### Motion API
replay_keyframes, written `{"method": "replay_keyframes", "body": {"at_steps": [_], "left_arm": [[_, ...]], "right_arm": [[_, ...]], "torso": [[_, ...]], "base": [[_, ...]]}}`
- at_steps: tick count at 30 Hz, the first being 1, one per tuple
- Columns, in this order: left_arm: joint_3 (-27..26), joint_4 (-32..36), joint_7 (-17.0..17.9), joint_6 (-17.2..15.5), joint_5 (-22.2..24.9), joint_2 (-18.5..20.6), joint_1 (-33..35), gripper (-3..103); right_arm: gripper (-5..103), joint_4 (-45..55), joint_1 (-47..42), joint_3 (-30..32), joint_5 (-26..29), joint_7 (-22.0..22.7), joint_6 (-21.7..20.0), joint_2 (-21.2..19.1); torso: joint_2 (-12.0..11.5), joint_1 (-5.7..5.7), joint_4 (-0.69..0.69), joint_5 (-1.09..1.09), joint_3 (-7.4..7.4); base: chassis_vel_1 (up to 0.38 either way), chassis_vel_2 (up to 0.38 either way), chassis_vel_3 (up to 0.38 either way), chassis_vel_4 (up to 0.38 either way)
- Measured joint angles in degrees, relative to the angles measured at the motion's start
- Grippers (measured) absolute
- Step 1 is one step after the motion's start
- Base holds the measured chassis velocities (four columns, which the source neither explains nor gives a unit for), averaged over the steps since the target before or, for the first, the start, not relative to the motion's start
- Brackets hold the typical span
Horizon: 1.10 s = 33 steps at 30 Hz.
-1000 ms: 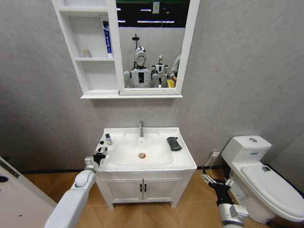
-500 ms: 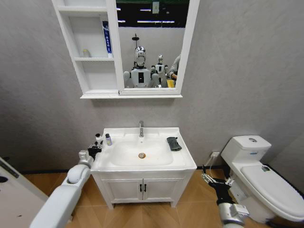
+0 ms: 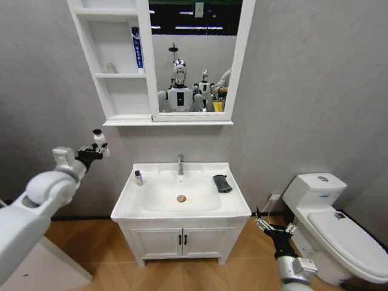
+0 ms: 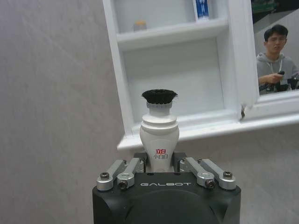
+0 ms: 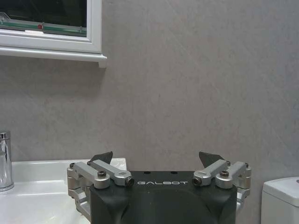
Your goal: Move facial cleanser and shampoo from washbasin to cabinet, then wipe washbasin with towel.
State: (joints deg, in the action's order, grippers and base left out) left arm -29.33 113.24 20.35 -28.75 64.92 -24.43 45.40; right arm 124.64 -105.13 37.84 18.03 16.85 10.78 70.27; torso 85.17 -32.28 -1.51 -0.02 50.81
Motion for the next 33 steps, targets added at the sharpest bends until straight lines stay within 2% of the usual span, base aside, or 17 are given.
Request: {"method": "replay_keyframes", "body": {"at_steps": [2, 3, 4, 5, 7, 8, 9, 11, 13, 15, 16, 18, 23, 24, 27, 29, 33], "left_arm": [[3.2, -1.43, 0.05, -0.84, 2.53, 1.85, -5.47, 28], [3.2, -1.43, 0.05, -0.84, 2.53, 1.85, -5.47, 28], [6.15, -2.83, 0.27, -1.59, 4.38, 2.47, -9.97, 28], [6.15, -2.83, 0.27, -1.59, 4.38, 2.47, -9.97, 28], [11.55, -5.18, 0.45, -2.43, 6.16, 2.67, -17.48, 28], [16.19, -7.19, 1.21, -3.07, 8.18, 1.93, -23.66, 28], [16.19, -7.19, 1.21, -3.07, 8.18, 1.93, -23.66, 28], [22.67, -9.6, 2.71, -4.11, 11.32, 0.17, -30.94, 28], [24.69, -10.48, 3.34, -4.24, 12.02, -0.6, -33.17, 28], [29.19, -12.49, 4.98, -4.81, 13.37, -3.3, -38.43, 28], [29.19, -12.49, 4.98, -4.81, 13.37, -3.3, -38.43, 28], [33.73, -15.21, 5.86, -5.24, 13.58, -5.92, -43.74, 28], [40.65, -21.34, 5.91, -5.67, 11.65, -9.03, -51.3, 28], [40.65, -21.34, 5.91, -5.67, 11.65, -9.03, -51.3, 28], [43.56, -24.52, 5.23, -5.77, 10.06, -10.45, -54.2, 28], [47.6, -30.03, 4.26, -5.75, 7.63, -13.37, -58.23, 28], [50.05, -35.46, 3.02, -5.59, 4.53, -16.57, -61.02, 28]], "right_arm": [[100, 0.19, 0.02, 0.06, 0.05, 0.0, -0.05, -0.13], [100, 0.19, 0.02, 0.06, 0.05, 0.0, -0.05, -0.13], [100, 0.31, 0.01, 0.09, 0.05, 0.0, -0.08, -0.21], [100, 0.31, 0.01, 0.09, 0.05, 0.0, -0.08, -0.21], [100, 0.57, 0.03, 0.12, 0.02, 0.0, -0.11, -0.26], [100, 0.72, -0.01, 0.24, -0.02, -0.01, -0.12, -0.26], [100, 0.72, -0.01, 0.24, -0.02, -0.01, -0.12, -0.26], [100, 0.77, -0.04, 0.41, -0.07, -0.01, -0.11, -0.22], [100, 0.77, -0.02, 0.51, -0.12, -0.01, -0.08, -0.19], [100, 0.7, 0.11, 0.57, -0.16, 0.0, -0.05, 0.04], [100, 0.7, 0.11, 0.57, -0.16, 0.0, -0.05, 0.04], [100, 0.62, 0.25, 0.57, -0.17, -0.01, -0.02, 0.23], [100, 0.22, 0.35, 0.59, -0.19, -0.02, 0.15, 0.43], [100, 0.22, 0.35, 0.59, -0.19, -0.02, 0.15, 0.43], [100, 0.05, 0.52, 0.56, -0.19, -0.04, 0.19, 0.53], [100, -0.26, 0.94, 0.3, -0.21, -0.13, 0.21, 0.73], [100, -0.56, 1.11, 0.21, -0.27, -0.21, 0.22, 0.88]], "torso": [[0.0, 0.01, 0.0, 0.06, 0.0], [0.0, 0.01, 0.0, 0.06, 0.0], [0.0, 0.0, 0.01, -0.03, 0.0], [0.0, 0.0, 0.01, -0.03, 0.0], [0.0, 0.0, 0.0, 0.02, 0.0], [0.0, 0.0, 0.0, 0.03, 0.0], [0.0, 0.0, 0.0, 0.03, 0.0], [0.0, 0.0, -0.01, 0.01, 0.01], [0.0, 0.0, -0.02, 0.02, 0.0], [0.0, -0.01, -0.01, 0.0, 0.01], [0.0, -0.01, -0.01, 0.0, 0.01], [0.0, 0.0, -0.02, 0.03, 0.01], [-0.01, -0.01, -0.01, 0.03, 0.01], [-0.01, -0.01, -0.01, 0.03, 0.01], [-0.01, -0.01, 0.0, 0.01, 0.01], [-0.01, -0.01, 0.0, 0.02, 0.01], [-0.01, -0.01, -0.01, 0.03, 0.01]], "base": [[0.0, 0.0, 0.0, 0.0], [0.0, 0.0, 0.0, 0.0], [0.0, 0.0, 0.0, 0.0], [0.0, 0.0, 0.0, 0.0], [0.0, 0.0, 0.0, 0.0], [0.0, 0.0, 0.0, 0.0], [0.0, 0.0, 0.0, 0.0], [0.0, 0.0, 0.0, 0.0], [0.0, 0.0, 0.0, 0.0], [0.0, 0.0, 0.0, 0.0], [0.0, 0.0, 0.0, 0.0], [0.0, 0.0, 0.0, 0.0], [0.0, 0.0, 0.0, 0.0], [0.0, 0.0, 0.0, 0.0], [0.0, 0.0, 0.0, 0.0], [0.0, 0.0, 0.0, 0.0], [0.0, 0.0, 0.0, 0.0]]}}
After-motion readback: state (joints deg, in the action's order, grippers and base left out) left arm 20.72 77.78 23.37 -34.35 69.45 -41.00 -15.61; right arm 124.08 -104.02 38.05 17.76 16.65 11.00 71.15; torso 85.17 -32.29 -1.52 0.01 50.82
